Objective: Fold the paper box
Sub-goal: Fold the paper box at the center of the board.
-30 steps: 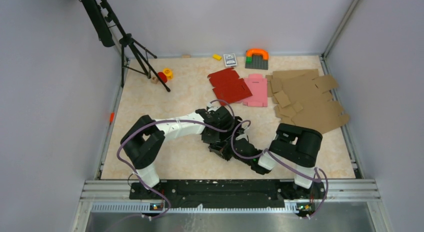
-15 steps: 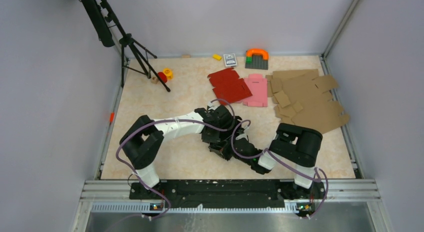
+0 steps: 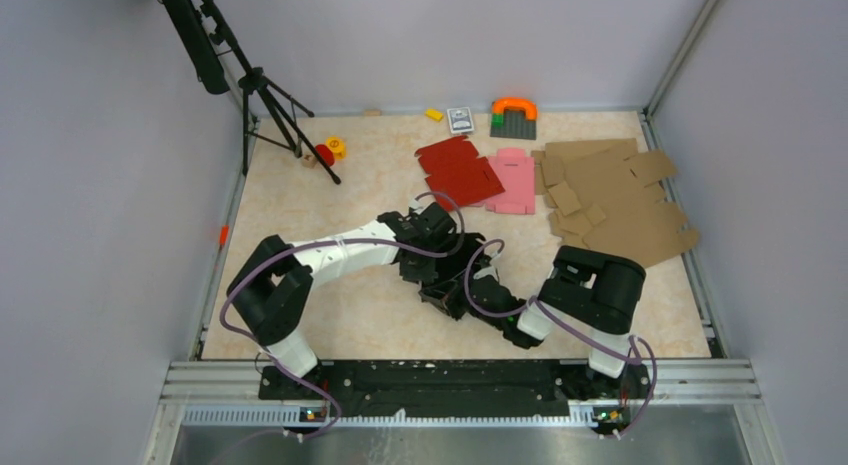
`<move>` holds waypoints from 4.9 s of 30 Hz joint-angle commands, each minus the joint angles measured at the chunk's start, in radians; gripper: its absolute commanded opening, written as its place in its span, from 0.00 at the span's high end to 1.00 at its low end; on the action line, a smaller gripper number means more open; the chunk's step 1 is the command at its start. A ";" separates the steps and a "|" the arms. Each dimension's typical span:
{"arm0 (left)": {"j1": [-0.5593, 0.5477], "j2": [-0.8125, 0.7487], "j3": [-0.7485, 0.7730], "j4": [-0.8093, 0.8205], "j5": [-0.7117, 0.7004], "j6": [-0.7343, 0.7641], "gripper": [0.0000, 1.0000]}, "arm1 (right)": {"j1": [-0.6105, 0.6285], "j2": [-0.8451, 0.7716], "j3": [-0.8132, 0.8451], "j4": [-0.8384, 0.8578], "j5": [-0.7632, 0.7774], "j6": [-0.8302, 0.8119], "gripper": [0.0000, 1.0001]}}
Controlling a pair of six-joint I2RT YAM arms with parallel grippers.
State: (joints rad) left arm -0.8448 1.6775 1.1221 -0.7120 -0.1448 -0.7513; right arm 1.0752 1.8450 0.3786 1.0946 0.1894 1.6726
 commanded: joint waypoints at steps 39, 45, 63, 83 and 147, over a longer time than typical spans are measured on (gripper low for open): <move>0.042 0.061 -0.007 -0.002 -0.049 0.051 1.00 | -0.012 -0.409 -0.023 -0.350 0.091 -0.400 0.83; 0.032 0.061 0.012 -0.023 -0.073 0.085 1.00 | -0.017 -0.752 0.003 -0.836 0.183 -0.621 0.79; -0.062 0.192 0.141 -0.205 -0.320 0.086 1.00 | -0.148 -1.145 -0.045 -1.442 0.147 -0.688 0.50; -0.073 0.164 0.137 -0.151 -0.238 0.135 1.00 | -0.275 -1.103 -0.160 -0.976 -0.014 -0.727 0.29; -0.089 0.240 0.114 -0.207 -0.397 0.035 1.00 | -0.319 -0.656 -0.033 -0.889 -0.213 -0.812 1.00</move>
State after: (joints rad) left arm -0.9195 1.8545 1.2232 -0.8471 -0.4343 -0.6956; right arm 0.7563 1.2171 0.3111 0.2115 -0.0315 0.8902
